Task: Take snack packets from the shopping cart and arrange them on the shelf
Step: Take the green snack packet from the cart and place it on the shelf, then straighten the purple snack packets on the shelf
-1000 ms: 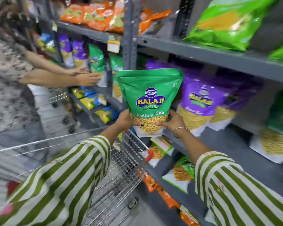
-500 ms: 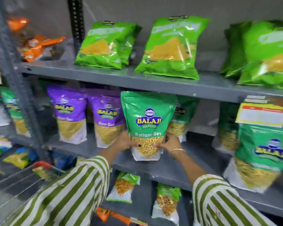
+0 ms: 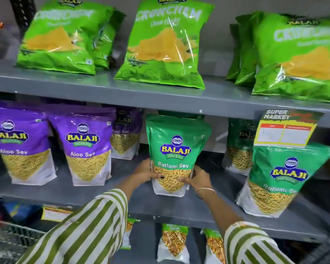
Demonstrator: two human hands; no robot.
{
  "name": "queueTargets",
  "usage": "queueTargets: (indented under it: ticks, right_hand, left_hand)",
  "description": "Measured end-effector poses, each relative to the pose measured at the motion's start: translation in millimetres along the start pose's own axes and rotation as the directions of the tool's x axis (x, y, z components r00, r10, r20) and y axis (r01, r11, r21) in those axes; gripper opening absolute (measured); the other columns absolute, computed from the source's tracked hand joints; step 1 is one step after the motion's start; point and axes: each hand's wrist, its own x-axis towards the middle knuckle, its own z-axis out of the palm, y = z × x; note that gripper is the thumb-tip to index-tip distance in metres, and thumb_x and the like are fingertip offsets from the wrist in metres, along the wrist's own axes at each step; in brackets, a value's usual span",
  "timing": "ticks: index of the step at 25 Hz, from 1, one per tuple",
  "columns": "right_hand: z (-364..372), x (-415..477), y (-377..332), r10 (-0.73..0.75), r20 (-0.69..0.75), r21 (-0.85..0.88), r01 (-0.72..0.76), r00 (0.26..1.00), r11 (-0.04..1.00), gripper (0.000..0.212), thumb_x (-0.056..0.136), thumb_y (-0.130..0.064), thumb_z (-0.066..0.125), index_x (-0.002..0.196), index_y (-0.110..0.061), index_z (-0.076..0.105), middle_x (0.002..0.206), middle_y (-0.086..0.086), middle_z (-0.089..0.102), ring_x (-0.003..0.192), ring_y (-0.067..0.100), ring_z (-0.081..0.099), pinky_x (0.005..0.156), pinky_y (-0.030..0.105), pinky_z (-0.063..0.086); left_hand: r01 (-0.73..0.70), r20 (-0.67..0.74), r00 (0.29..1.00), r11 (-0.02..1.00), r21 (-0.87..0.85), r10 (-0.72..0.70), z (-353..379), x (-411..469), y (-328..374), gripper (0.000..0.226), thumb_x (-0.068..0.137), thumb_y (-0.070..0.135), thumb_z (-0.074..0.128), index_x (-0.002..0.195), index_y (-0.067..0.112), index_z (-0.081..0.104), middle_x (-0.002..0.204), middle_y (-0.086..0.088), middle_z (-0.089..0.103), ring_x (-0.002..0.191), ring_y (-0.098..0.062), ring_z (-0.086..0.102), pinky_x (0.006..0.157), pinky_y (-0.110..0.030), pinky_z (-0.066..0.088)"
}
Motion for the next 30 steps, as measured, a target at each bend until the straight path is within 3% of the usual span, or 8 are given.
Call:
queueTargets:
  ticks: [5,8,20,24,25,27,28,30]
  right_hand:
    - [-3.8,0.7,3.0,0.089,0.124,0.039,-0.095,0.988,0.995,0.078,0.059,-0.016,0.084,0.125,-0.008,0.044,0.125,0.010,0.059,0.113,0.027,0.055,0.097,0.040,0.048]
    - [1.7,-4.0,3.2,0.118,0.179,0.106,-0.138,0.977,0.985,0.058,0.064,0.000,0.078,0.116,-0.004,0.050,0.125,0.019,0.060,0.112,0.030,0.057,0.096,0.039,0.048]
    - [-12.4,-26.3,21.7,0.149,0.031,0.065,-0.150,0.988,0.986,0.049,0.063,-0.007,0.081,0.108,-0.005,0.059,0.108,0.014,0.067,0.095,0.024,0.061,0.088,0.033,0.050]
    - [-18.7,-18.0,15.4,0.239,0.114,-0.255,-0.204,0.964,0.945,0.055,0.064,-0.031,0.080,0.109,-0.007,0.061,0.114,0.014,0.067,0.100,0.028,0.064,0.091,0.042,0.052]
    - [-21.1,-16.0,7.1,0.352,0.165,-0.441,-0.251,0.921,0.862,0.058,0.067,-0.041,0.075,0.110,-0.006,0.059,0.111,0.014,0.068,0.093,0.028,0.065,0.081,0.037,0.055]
    - [-19.1,-14.4,-22.3,0.702,0.256,-0.709,-0.365,0.665,0.604,0.055,0.078,-0.050,0.061,0.104,-0.001,0.056,0.090,0.017,0.074,0.068,0.026,0.068,0.060,0.032,0.055]
    - [-11.0,-14.6,-39.4,0.800,0.307,-0.758,-0.376,0.516,0.533,0.054,0.081,-0.051,0.056,0.098,0.001,0.055,0.072,0.016,0.075,0.056,0.023,0.069,0.052,0.028,0.056]
    - [23.0,-10.0,-65.6,0.819,0.401,-0.777,-0.321,0.410,0.541,0.050,0.084,-0.050,0.052,0.084,0.000,0.054,0.051,0.010,0.071,0.043,0.017,0.068,0.042,0.022,0.055]
  left_hand:
    - [0.090,0.049,0.995,0.995,-0.048,-0.088,0.3,1.3,-9.0,0.072,0.060,0.007,0.081,0.123,0.006,0.047,0.127,-0.011,0.059,0.112,-0.023,0.058,0.093,-0.035,0.050]
    - [0.126,0.036,0.992,0.991,-0.042,-0.124,12.8,-3.1,-13.0,0.060,0.066,0.002,0.077,0.119,0.004,0.051,0.123,-0.011,0.060,0.111,-0.024,0.057,0.085,-0.027,0.048]
    - [0.105,-0.003,0.994,0.989,-0.108,-0.106,46.4,-17.6,0.4,0.053,0.071,-0.007,0.069,0.120,-0.005,0.049,0.130,-0.022,0.056,0.118,-0.032,0.054,0.086,-0.025,0.040]
    - [0.119,0.080,0.990,0.992,-0.034,-0.116,45.1,-23.2,-2.0,0.058,0.073,0.006,0.073,0.124,0.003,0.045,0.133,-0.016,0.053,0.124,-0.030,0.049,0.093,-0.029,0.040]
    - [0.134,0.086,0.987,0.991,0.017,-0.135,41.7,-26.4,-3.2,0.064,0.073,0.015,0.074,0.127,0.005,0.041,0.136,-0.014,0.049,0.127,-0.029,0.045,0.100,-0.032,0.039]
    - [0.112,-0.134,0.988,0.963,0.245,-0.081,21.8,-38.8,-8.2,0.078,0.072,0.033,0.073,0.134,0.006,0.033,0.142,-0.014,0.040,0.131,-0.031,0.037,0.108,-0.040,0.033]
    - [0.090,-0.330,0.943,0.911,0.403,0.053,5.7,-47.0,-12.2,0.078,0.073,0.039,0.071,0.133,0.006,0.034,0.139,-0.017,0.041,0.128,-0.035,0.038,0.106,-0.044,0.034]
    - [0.130,-0.572,0.760,0.790,0.599,0.309,-33.1,-64.5,-26.4,0.072,0.069,0.038,0.073,0.124,0.004,0.040,0.128,-0.023,0.050,0.116,-0.042,0.047,0.096,-0.052,0.043]
